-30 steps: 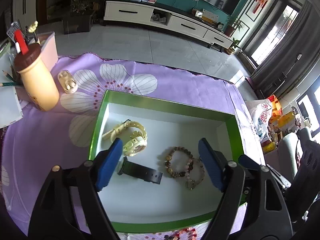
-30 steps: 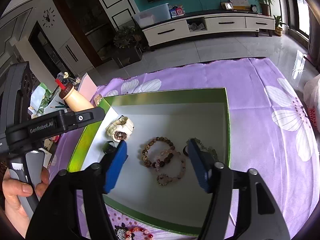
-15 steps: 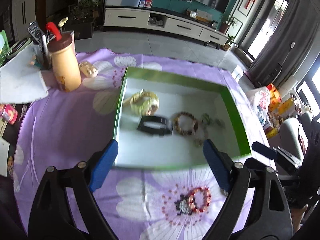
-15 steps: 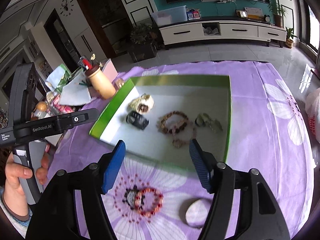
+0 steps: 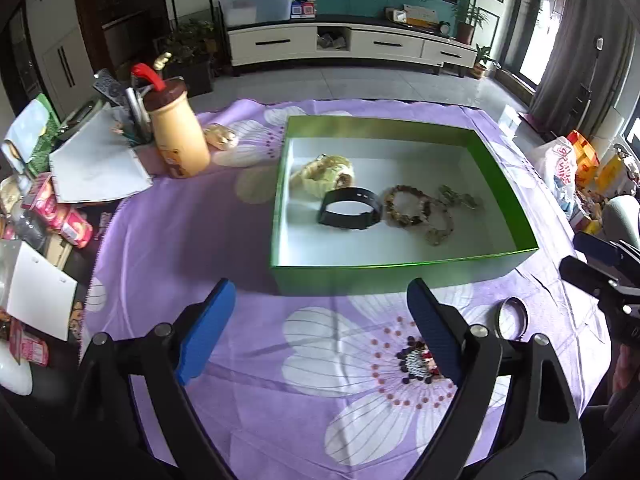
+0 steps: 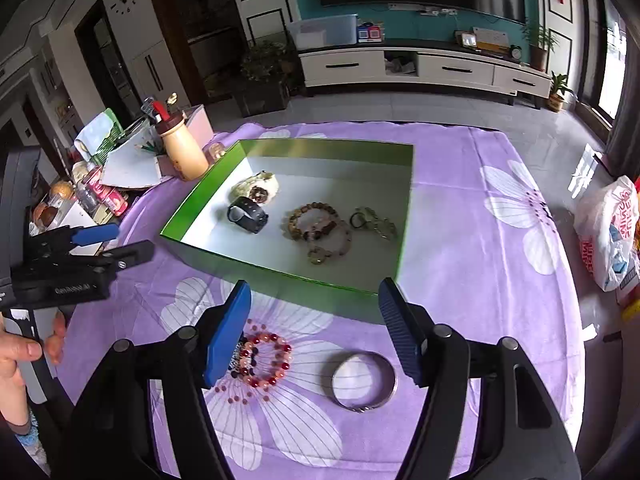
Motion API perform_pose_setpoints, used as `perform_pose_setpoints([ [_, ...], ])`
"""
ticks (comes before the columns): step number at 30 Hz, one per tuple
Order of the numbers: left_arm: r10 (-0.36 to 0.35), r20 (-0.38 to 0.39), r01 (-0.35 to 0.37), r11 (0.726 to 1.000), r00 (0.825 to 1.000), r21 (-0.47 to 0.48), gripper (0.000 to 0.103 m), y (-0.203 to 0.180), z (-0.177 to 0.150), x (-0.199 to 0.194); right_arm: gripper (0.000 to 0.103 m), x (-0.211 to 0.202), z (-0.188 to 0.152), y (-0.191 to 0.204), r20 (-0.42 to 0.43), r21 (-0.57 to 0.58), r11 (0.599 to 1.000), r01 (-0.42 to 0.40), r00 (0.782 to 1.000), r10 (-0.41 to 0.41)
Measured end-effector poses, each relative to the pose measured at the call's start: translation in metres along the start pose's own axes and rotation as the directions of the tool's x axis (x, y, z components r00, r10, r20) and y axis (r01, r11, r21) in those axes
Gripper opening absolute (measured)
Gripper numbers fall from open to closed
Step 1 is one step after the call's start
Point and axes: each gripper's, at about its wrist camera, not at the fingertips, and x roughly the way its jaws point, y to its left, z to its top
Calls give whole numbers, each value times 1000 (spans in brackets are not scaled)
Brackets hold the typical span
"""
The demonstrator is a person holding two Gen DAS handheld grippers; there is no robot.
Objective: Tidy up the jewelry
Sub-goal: 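Withdraw both tools from the box toward the red bracelet and bangle, then grasp the red bead bracelet with the left tool while the right tool grasps the silver bangle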
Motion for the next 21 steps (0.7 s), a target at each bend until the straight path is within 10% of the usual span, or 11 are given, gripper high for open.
perform_pose_setpoints([
  [21,-66,-66,69,996,996,54,89,-50,-66,37,67,32,-91,-13,-105,-25,999,40,994,-42],
])
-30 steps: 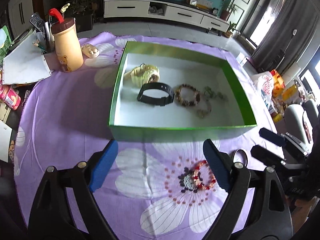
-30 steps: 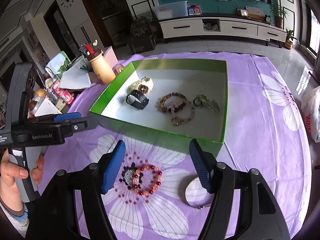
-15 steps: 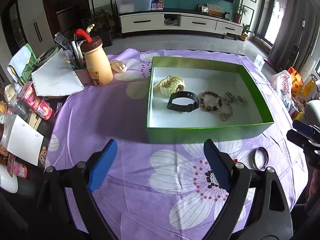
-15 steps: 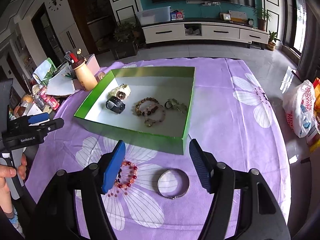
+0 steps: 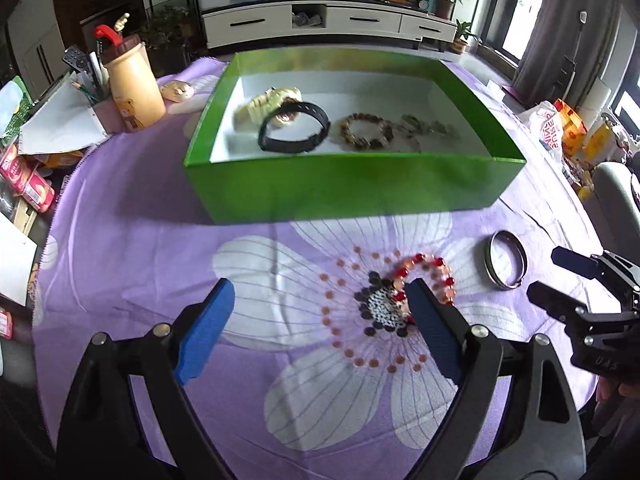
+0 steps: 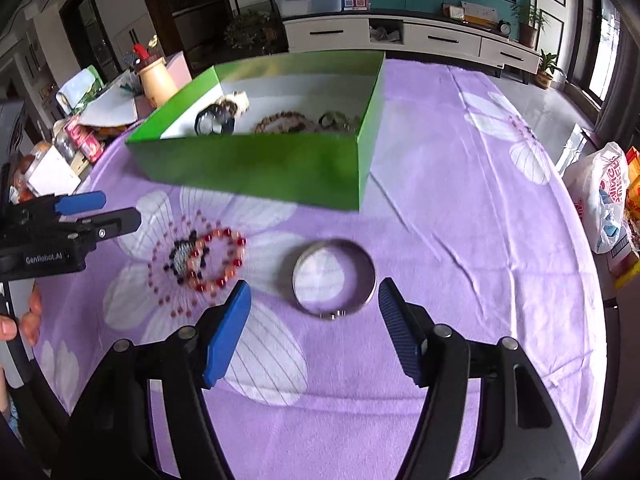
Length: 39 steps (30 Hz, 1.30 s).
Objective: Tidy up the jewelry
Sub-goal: 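Grasp the red bead bracelet with the left tool while the right tool grasps the silver bangle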
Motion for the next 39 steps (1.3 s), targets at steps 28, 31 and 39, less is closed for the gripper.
perform_pose_setpoints([
  [28,-19,-64,31,981,998,192,31,-56,-14,45,42,37,-7,19,21,-130,992,12,1000,-9],
  [31,-44,-77,57,983,996,175,26,-55,-11,48,39,37,-6,20,23,-134,991,26,999,-23],
  [39,-78,-62,87,981,995,175,11,-57,-12,48,19,39,-5,23,36,-152,988,31,999,-26],
])
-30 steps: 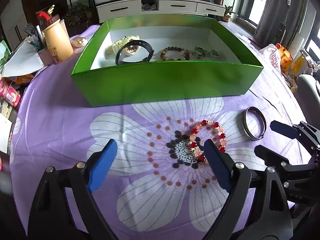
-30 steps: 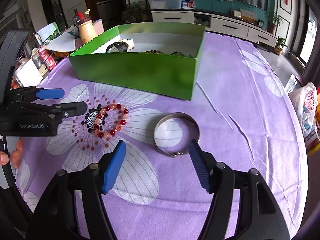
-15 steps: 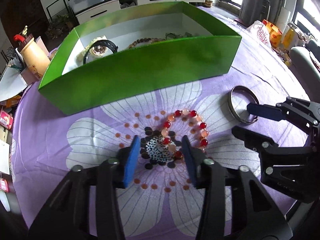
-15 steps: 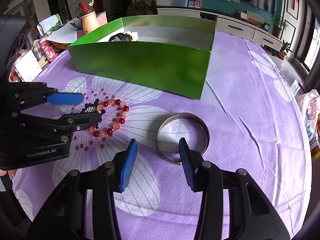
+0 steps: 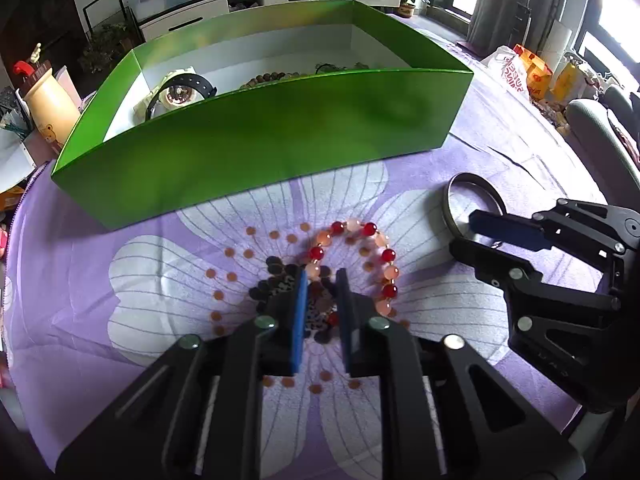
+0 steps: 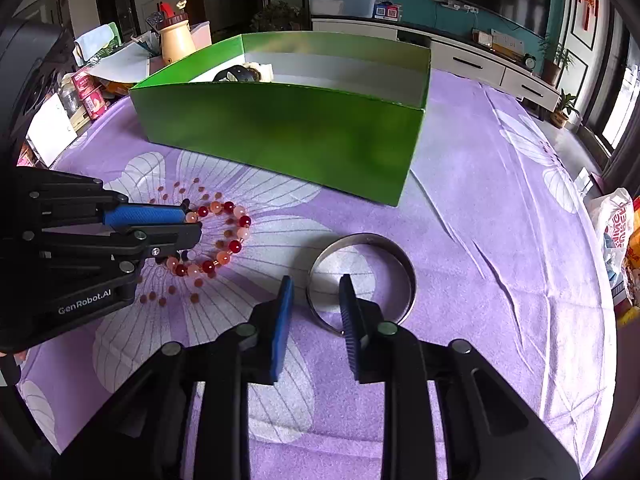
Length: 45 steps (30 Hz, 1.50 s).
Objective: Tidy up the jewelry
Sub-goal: 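Grasp the red bead bracelet with the left tool while the right tool grasps the silver bangle, then lift the bracelet and bangle and carry both over the green box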
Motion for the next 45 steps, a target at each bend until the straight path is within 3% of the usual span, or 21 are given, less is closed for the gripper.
perform_pose_setpoints([
  [7,-50,-5,49,996,999,-68,7,11,-3,-1,3,-1,0,-1,8,35,999,-37,999,36],
  [12,-84,8,84,991,996,-109,7,21,-7,-8,2,-12,-2,-8,36,101,991,-91,995,88],
  [22,-84,61,90,989,995,-118,7,30,-10,-37,2,-34,-2,-15,86,163,976,-141,988,128],
  [45,-33,158,51,992,987,-113,7,39,-2,-88,3,-74,20,2,174,124,978,-166,974,143],
])
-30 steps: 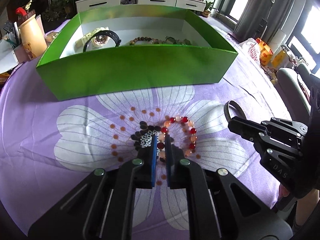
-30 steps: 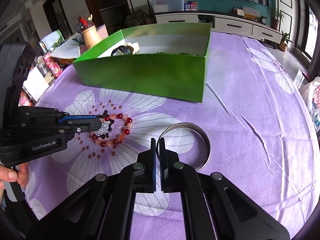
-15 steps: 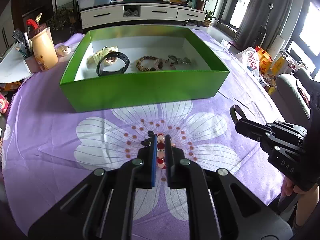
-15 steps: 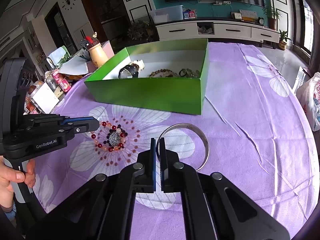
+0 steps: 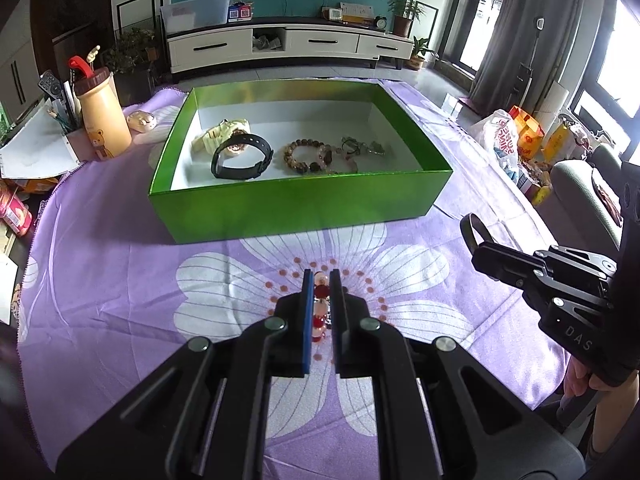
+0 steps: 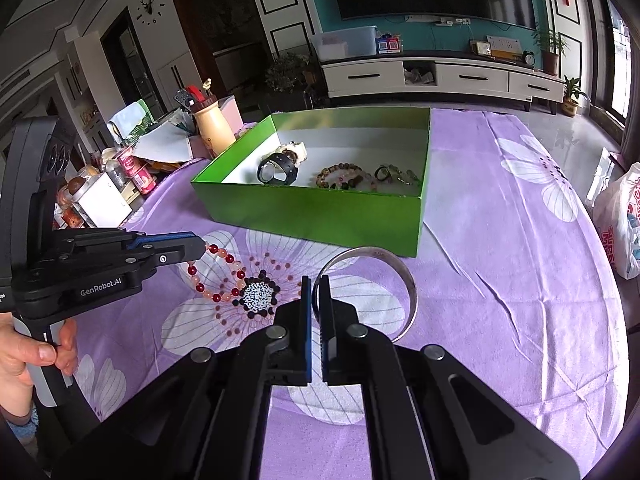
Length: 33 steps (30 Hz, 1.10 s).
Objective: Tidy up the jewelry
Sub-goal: 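Lift the bracelet and bangle and carry both over the green box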
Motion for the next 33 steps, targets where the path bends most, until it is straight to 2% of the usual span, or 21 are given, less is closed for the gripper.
perform_pose_setpoints([
  [23,58,58,-57,998,997,-12,7,19,17,-20,3,-5,26,12,36,-28,1000,3,999,-2],
  [33,59,91,-60,998,994,1,7,23,37,-23,3,-3,47,14,60,-27,1000,7,998,-5],
])
